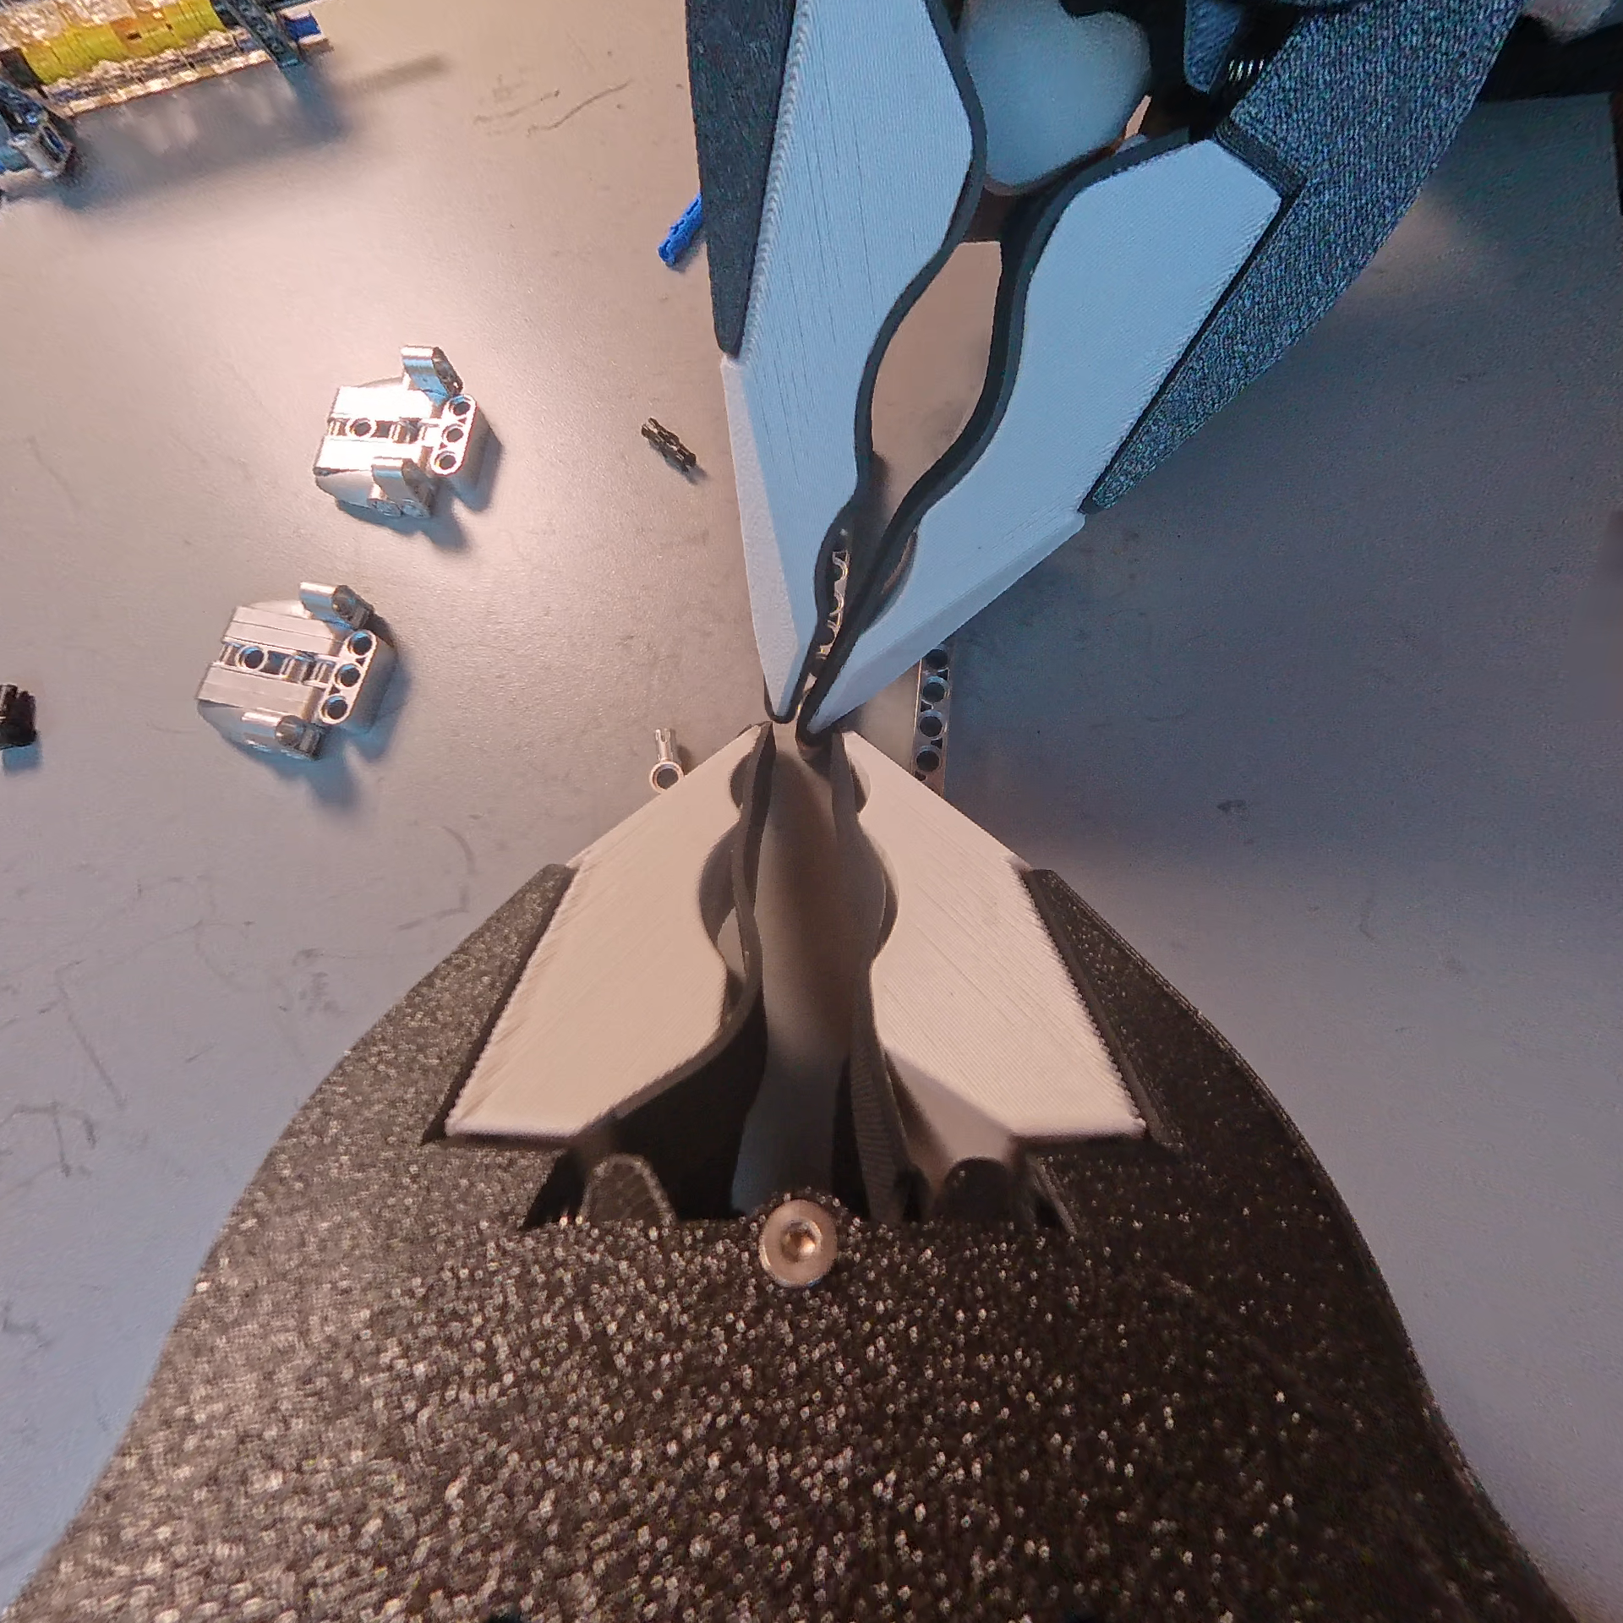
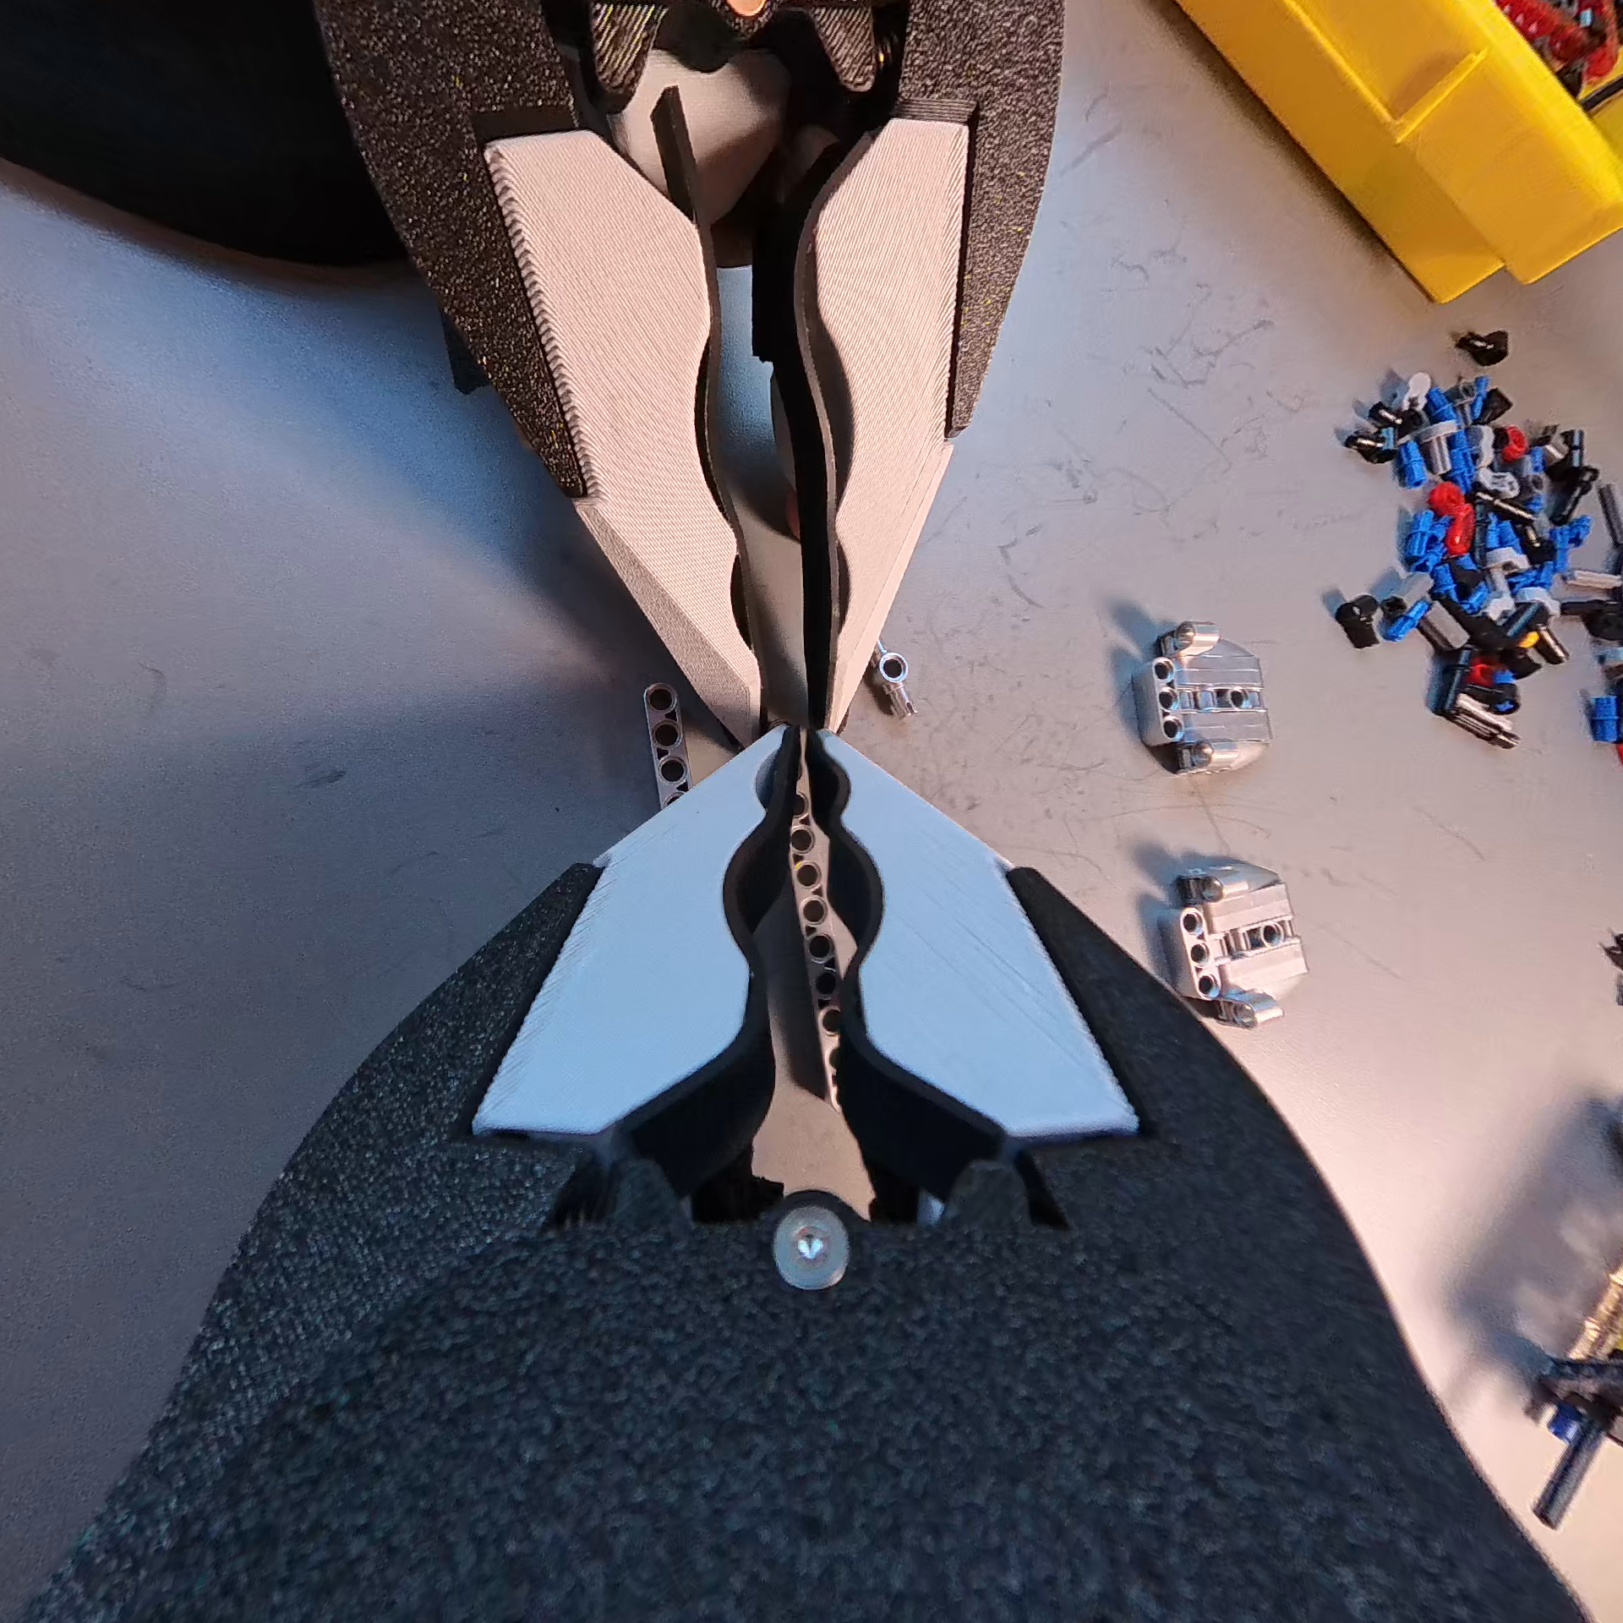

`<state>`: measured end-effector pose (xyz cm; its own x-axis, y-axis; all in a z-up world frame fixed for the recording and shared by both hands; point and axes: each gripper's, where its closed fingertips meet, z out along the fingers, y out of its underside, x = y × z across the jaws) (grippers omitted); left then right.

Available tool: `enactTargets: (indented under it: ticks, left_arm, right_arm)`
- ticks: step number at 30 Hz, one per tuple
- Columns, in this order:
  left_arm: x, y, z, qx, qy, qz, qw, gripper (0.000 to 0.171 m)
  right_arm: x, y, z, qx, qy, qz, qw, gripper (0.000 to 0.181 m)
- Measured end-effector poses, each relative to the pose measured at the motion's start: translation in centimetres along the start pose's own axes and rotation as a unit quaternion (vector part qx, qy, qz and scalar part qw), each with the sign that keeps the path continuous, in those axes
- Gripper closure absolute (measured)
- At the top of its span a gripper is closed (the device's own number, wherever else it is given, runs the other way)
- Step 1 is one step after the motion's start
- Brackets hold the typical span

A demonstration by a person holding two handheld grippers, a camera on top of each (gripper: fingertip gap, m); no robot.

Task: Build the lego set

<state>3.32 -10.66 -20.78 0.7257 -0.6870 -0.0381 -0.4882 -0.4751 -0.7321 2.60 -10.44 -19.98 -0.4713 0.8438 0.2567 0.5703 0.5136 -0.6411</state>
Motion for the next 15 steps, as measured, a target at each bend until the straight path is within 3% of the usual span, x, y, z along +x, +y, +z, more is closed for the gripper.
enactTargets:
  ticks: [5,9,15]
  left_arm:
    - [0.0,0.0,0.0,0.000,0.000,0.001,1.000,0.161]
    - [0.0,0.1,-0.1,-0.002,0.000,0.001,1.000,0.161]
    - [-0.2,0.0,0.0,0.004,0.002,-0.005,1.000,0.162]
  right_arm:
    - [2.6,-0.5,-2.9,0.049,0.021,0.039,0.998,0.178]
    - [3.1,1.4,-5.1,0.043,0.012,0.039,0.998,0.167]
    - [1.0,3.3,-3.6,0.012,-0.034,0.018,0.999,0.165]
